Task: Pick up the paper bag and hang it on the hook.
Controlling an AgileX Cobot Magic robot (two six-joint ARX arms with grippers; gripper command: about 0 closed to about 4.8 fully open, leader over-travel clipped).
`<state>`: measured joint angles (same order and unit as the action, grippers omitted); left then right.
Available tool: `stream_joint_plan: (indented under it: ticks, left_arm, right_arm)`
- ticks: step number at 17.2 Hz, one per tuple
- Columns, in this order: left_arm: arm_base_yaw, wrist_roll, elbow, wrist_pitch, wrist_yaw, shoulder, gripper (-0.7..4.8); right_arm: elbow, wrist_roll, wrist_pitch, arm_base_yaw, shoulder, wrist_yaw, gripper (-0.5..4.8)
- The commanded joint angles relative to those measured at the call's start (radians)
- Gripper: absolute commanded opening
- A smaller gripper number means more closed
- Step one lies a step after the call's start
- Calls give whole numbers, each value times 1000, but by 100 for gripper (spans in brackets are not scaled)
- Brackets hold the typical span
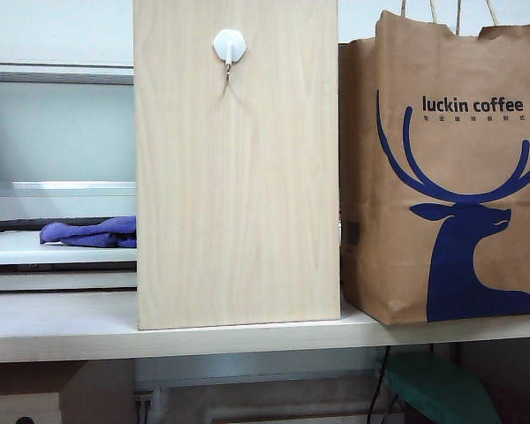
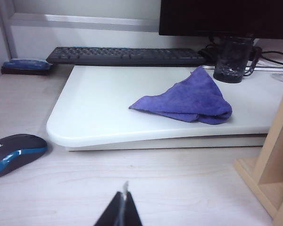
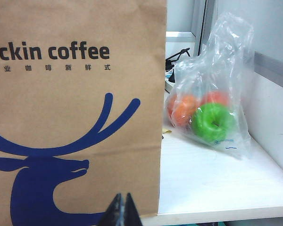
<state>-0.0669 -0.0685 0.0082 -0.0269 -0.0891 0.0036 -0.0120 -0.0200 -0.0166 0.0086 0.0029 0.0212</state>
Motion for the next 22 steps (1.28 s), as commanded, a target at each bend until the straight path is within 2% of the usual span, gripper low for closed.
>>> stream_joint_plan:
  ticks: [1, 7, 8, 10, 11, 12, 13, 14, 16, 17, 19, 20, 22]
  left_arm:
    - [0, 1, 1, 6, -2, 0, -6]
    - [1, 1, 1, 6, -2, 0, -6]
    - [23, 2, 1, 6, 1, 0, -6]
    - [146, 2, 1, 6, 62, 0, -6]
    - [237, 2, 1, 6, 93, 0, -6]
    - [370, 5, 1, 6, 112, 0, -6]
    - [539, 5, 1, 5, 111, 0, -6]
    - [642, 5, 1, 6, 111, 0, -6]
    - [789, 5, 1, 6, 104, 0, -6]
    - [843, 5, 1, 6, 91, 0, -6]
    - [866, 5, 1, 5, 39, 0, -6]
    - [866, 5, 1, 5, 40, 0, -6]
    - [864, 5, 1, 6, 40, 0, -6]
  right_arm:
    - [4, -3, -11, 0, 0, 0, -5]
    - [4, -2, -11, 0, 0, 0, -5]
    - [4, 47, -11, 1, 0, 7, -5]
    - [4, 145, -15, 1, 0, 8, -5]
    - [4, 211, -18, 1, 0, 8, -5]
    - [4, 277, -18, 1, 0, 9, -5]
    - [4, 336, -20, 1, 0, 10, -5]
    - [4, 373, -29, 1, 0, 13, -5]
    - [4, 441, -71, 1, 0, 59, -5]
    - [4, 469, -117, 2, 0, 134, -5]
    - [3, 473, -286, 2, 0, 328, -6]
    - [-6, 473, -380, 2, 0, 360, -6]
    - [-71, 459, -394, 2, 7, 284, -5]
